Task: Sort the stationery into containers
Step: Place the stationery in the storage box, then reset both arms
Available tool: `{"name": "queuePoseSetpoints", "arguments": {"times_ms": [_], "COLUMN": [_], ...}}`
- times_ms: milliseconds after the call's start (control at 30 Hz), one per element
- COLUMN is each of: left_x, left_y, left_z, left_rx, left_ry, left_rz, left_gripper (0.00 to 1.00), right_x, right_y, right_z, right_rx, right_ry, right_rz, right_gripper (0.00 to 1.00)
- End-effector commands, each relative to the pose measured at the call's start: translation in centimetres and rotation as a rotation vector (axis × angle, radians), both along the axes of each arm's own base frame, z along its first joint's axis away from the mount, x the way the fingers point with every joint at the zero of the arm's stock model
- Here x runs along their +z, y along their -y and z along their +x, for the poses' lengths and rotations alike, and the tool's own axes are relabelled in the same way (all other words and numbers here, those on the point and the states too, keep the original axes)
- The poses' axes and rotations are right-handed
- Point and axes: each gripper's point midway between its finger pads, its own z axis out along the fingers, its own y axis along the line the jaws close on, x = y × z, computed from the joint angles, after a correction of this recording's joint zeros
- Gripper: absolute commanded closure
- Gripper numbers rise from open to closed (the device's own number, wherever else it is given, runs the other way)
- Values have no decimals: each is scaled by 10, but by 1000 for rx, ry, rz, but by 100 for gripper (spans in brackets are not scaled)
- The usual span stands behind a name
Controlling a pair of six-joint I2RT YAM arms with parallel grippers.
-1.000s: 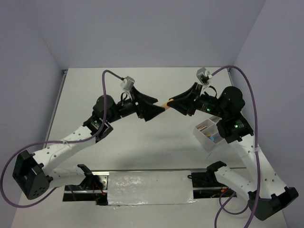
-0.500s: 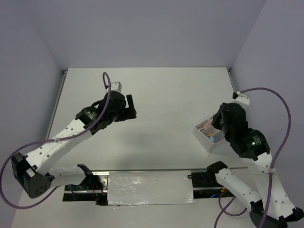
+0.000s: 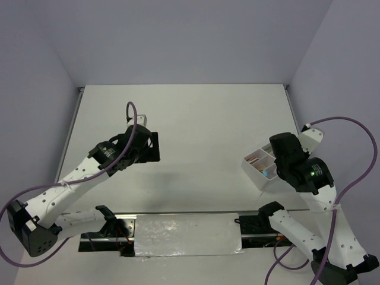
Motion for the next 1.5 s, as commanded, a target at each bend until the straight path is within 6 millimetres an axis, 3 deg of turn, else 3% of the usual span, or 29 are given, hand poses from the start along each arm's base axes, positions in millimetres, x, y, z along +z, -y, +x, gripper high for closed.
{"name": "queuePoseSetpoints", "arguments": {"times_ms": [0, 433, 467, 600, 667, 700, 767, 933, 1033, 1100, 1167, 1233, 1333, 1467], "left_x": [7, 7, 7, 6, 7, 7, 7, 10, 18, 30, 46, 66, 92, 142], "left_y": [0, 4, 4, 2, 1, 0, -2, -7, -19, -30, -40, -58, -92, -127], "left_z": [-2, -2, -2, -1, -1, 0, 1, 6, 10, 14, 20, 23, 22, 12], "left_rx": [-32, -57, -58, -48, -43, -38, -29, 9, 72, 128, 165, 236, 349, 463], "left_ry": [27, 31, 30, 31, 33, 35, 35, 41, 60, 93, 127, 182, 257, 387], "left_rz": [-13, -25, -26, -15, -10, -10, -4, 18, 53, 75, 80, 128, 225, 274], "left_gripper": [1, 1, 1, 1, 0, 1, 1, 1, 1, 1, 1, 1, 1, 1], "right_x": [-4, -21, -22, -23, -20, -15, -11, 15, 41, 72, 104, 135, 166, 181], "right_y": [4, 0, -1, -1, -3, -4, -4, -4, -9, -14, -19, -17, -6, 10], "right_z": [3, 22, 23, 24, 26, 28, 29, 34, 36, 33, 28, 12, -15, -50], "right_rx": [-44, -22, -20, -16, -9, -3, 5, 28, 92, 167, 261, 296, 326, 354], "right_ry": [3, 22, 22, 24, 36, 50, 54, 87, 129, 195, 268, 371, 458, 449], "right_rz": [-11, 2, 4, 5, 13, 16, 13, -2, 1, 2, -7, -11, -55, -136], "right_gripper": [100, 94, 91, 48, 40, 31, 26, 22, 16, 14, 4, 0, 0, 0]}}
